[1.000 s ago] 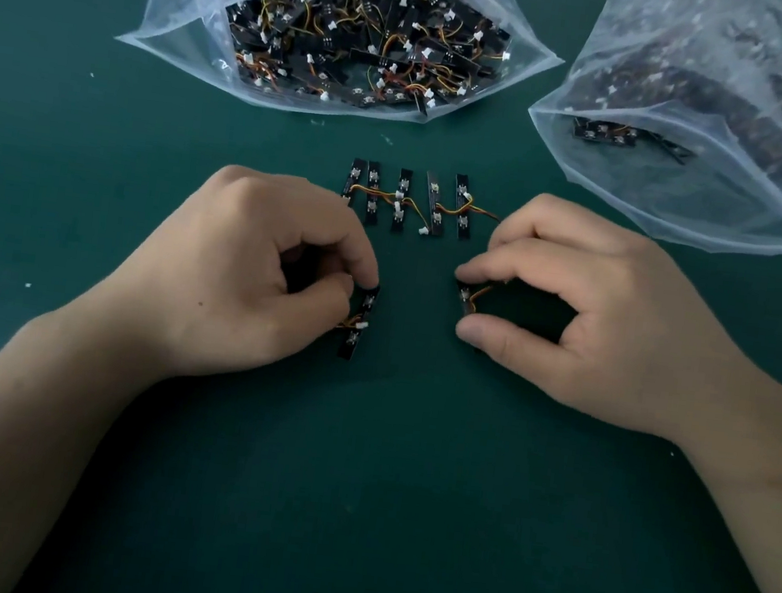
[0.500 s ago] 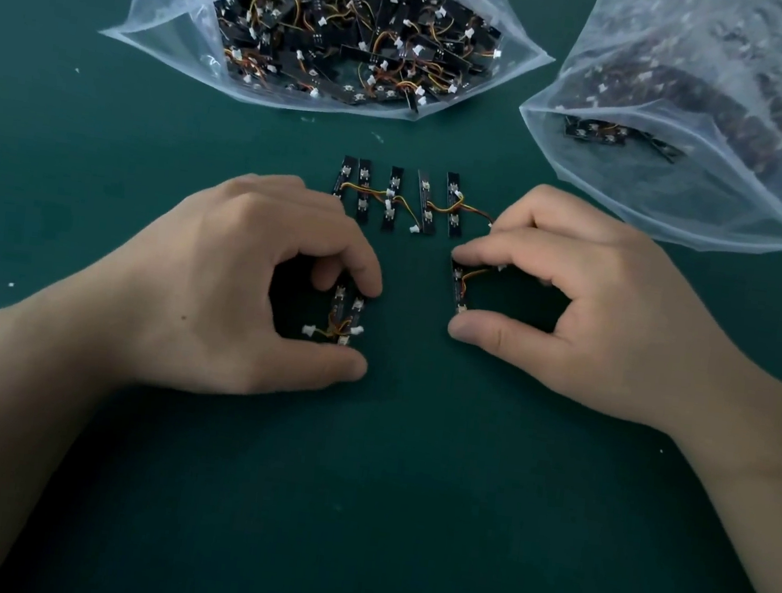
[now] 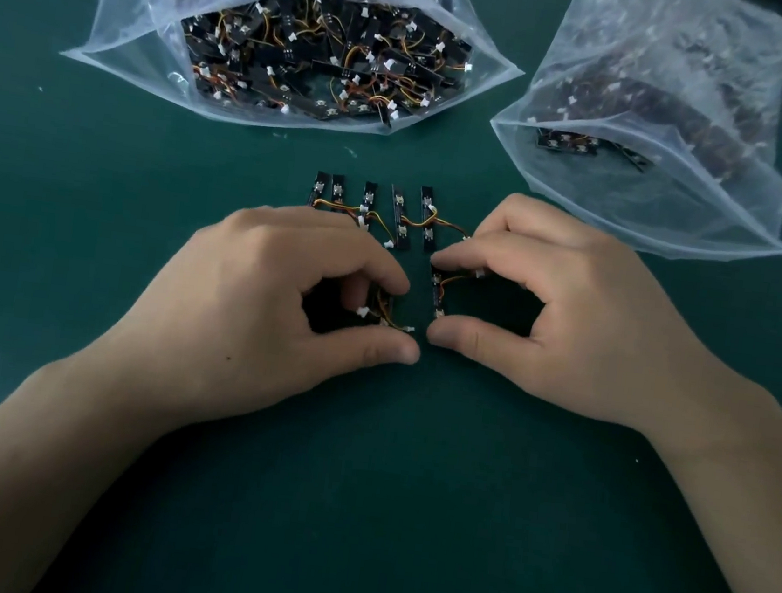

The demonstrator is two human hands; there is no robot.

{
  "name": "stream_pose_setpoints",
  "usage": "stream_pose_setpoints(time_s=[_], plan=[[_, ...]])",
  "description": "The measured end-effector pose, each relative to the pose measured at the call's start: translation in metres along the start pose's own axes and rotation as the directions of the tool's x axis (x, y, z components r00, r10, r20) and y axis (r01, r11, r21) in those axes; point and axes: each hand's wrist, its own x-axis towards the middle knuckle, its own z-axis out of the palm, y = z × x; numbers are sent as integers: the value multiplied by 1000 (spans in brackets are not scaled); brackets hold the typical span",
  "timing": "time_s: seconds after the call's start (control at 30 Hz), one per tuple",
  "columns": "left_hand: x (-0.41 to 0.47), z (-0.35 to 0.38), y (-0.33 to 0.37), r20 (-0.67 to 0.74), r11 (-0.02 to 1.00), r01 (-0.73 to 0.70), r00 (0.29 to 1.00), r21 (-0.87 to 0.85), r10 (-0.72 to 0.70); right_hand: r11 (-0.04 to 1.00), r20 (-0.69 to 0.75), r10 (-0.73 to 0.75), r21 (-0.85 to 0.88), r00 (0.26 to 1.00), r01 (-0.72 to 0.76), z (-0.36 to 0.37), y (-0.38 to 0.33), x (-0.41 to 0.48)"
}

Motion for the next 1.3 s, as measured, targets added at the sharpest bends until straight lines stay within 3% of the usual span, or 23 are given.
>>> stream_pose_setpoints(time_s=[0.2,0.43,0.57,1.07,1.3], plan=[[-5,-5,0,-77,997,76,994,-17,-77,1000,2,-16,-18,1000,16,2,-1,-1],[-5,-10,-1,52,992,38,998,121,-44,999,-2,-22,-29,1000,22,2,-1,-2],[-5,-4,1,22,985,40,999,168,-44,999,-5,-19,-32,1000,19,2,-1,-2],[-3,0,0,-19,976,58,998,210,-56,998,-73,-50,-30,996,47,5,-5,-1],[-4,0,4,-27,980,86,996,179,-82,985,-60,-131,-125,990,123,14,-12,-1]])
